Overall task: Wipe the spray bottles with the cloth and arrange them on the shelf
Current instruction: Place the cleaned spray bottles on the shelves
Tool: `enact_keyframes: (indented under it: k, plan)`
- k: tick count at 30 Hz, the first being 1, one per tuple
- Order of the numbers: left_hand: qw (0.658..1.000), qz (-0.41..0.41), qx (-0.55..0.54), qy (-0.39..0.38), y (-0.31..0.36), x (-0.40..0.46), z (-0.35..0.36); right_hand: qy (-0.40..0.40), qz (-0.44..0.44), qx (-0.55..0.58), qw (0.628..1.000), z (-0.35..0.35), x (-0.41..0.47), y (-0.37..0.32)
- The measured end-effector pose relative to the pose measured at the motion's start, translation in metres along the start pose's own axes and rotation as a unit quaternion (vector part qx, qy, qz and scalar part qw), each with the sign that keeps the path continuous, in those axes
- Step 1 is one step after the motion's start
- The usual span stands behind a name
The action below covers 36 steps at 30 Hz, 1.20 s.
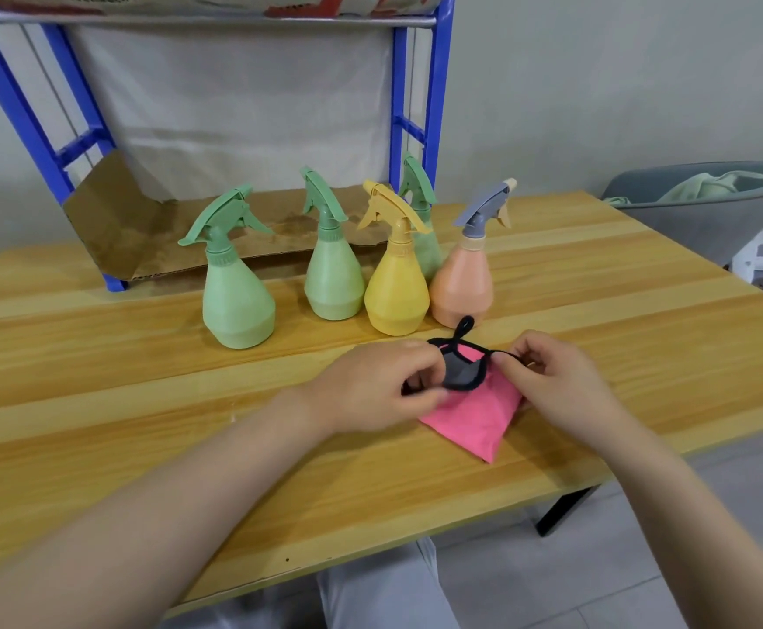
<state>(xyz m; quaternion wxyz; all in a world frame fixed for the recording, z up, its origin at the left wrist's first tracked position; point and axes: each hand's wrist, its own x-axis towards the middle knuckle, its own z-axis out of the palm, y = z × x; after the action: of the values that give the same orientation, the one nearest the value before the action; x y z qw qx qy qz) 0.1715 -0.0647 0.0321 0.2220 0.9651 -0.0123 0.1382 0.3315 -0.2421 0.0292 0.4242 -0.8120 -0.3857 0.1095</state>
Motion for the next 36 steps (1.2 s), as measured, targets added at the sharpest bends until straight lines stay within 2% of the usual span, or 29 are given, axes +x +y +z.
enact_keyframes:
  k: [3, 5, 7, 11, 15, 17, 20, 23, 26, 29, 32, 36]
  plan:
    - [0.983, -0.151, -0.079, 0.063, -0.004, 0.019, -0.002, 0.047, 0.015, -0.018, 0.999, 0.003, 0.0, 0.003]
    - [0.974, -0.22, -0.045, 0.036, -0.008, 0.032, -0.002, 0.05, 0.026, -0.05, 0.997, 0.004, 0.0, 0.005]
    - [0.975, -0.222, 0.022, -0.003, -0.007, 0.04, 0.003, 0.04, 0.028, -0.074, 0.996, 0.005, -0.001, 0.007]
    - [0.974, -0.199, 0.103, -0.017, 0.002, 0.047, 0.011, 0.009, 0.014, -0.012, 1.0, 0.0, -0.006, 0.008]
    - [0.972, -0.215, 0.088, 0.042, 0.004, 0.05, 0.015, 0.08, -0.145, -0.054, 0.985, -0.006, -0.006, -0.003]
    - [0.969, -0.222, 0.088, 0.067, 0.006, 0.051, 0.015, 0.092, -0.167, -0.103, 0.976, -0.004, 0.006, 0.002]
    - [0.964, -0.209, 0.147, 0.075, 0.01, 0.047, 0.016, 0.032, -0.112, -0.173, 0.978, 0.001, 0.019, 0.012]
    - [0.97, -0.136, 0.17, 0.106, 0.007, 0.038, 0.019, 0.023, -0.065, -0.144, 0.987, 0.003, 0.011, 0.009]
    - [0.989, -0.089, 0.117, 0.029, 0.0, 0.03, 0.019, -0.026, -0.042, -0.202, 0.978, 0.003, 0.003, 0.0]
    - [0.986, -0.07, 0.141, -0.047, -0.001, 0.024, 0.021, -0.061, 0.054, -0.269, 0.96, -0.005, -0.007, -0.013]
    - [0.986, -0.021, 0.155, -0.058, 0.008, 0.021, 0.028, -0.112, 0.131, -0.348, 0.921, -0.015, -0.026, -0.022]
    - [0.986, 0.007, 0.143, -0.083, 0.013, 0.022, 0.036, -0.111, 0.165, -0.388, 0.9, -0.018, -0.044, -0.026]
